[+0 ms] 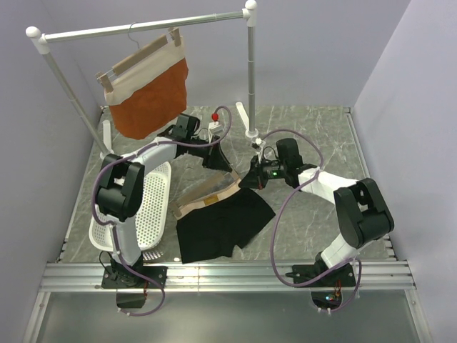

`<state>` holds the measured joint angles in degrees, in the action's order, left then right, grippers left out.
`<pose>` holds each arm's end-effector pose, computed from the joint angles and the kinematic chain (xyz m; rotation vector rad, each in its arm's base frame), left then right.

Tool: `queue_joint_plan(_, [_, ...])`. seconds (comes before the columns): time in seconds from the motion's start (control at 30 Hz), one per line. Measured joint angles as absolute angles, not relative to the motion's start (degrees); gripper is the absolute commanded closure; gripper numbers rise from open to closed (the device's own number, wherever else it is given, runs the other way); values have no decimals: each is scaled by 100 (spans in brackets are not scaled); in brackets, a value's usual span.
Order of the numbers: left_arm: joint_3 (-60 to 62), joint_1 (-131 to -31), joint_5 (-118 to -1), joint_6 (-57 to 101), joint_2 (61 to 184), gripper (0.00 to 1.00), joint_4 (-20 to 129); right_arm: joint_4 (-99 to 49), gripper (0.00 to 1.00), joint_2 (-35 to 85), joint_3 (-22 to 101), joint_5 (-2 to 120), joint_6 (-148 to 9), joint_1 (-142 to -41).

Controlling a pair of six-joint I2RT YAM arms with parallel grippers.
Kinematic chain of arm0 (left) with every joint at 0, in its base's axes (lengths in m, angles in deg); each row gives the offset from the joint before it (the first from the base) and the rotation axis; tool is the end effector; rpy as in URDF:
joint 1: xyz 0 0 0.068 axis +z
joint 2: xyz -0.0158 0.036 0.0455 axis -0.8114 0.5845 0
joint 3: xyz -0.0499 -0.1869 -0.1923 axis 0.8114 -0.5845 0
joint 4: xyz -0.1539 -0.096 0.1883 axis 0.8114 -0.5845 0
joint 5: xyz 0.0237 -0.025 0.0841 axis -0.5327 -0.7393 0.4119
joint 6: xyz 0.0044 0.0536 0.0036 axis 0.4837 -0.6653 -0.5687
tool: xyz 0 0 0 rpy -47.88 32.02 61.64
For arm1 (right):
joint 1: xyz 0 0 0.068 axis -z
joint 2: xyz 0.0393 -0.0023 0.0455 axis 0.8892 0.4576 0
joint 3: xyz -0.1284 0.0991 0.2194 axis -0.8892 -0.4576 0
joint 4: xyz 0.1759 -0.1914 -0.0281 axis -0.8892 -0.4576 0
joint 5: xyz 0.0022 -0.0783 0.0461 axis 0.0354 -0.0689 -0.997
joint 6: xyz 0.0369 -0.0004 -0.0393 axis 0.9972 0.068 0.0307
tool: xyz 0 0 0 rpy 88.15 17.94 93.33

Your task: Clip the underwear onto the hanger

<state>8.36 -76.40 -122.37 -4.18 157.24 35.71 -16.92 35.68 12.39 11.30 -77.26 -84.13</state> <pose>0.3680 -0.1863 0.2233 1.1855 1.7767 -1.5195 0.2914 0.1454 0.1973 -0.9472 1.9194 1.2523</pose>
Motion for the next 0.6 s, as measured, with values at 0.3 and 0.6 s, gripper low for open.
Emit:
queue_joint_plan(0.3, [650, -7638, -12503, -691, 15432, 100, 3658, -1823, 100, 3579, 1259, 994, -7918, -8439])
queue_joint_plan(0.6, [670, -7638, -12698, -1073, 15434, 100, 3348, -1823, 100, 3586, 1283, 876, -7922, -8461])
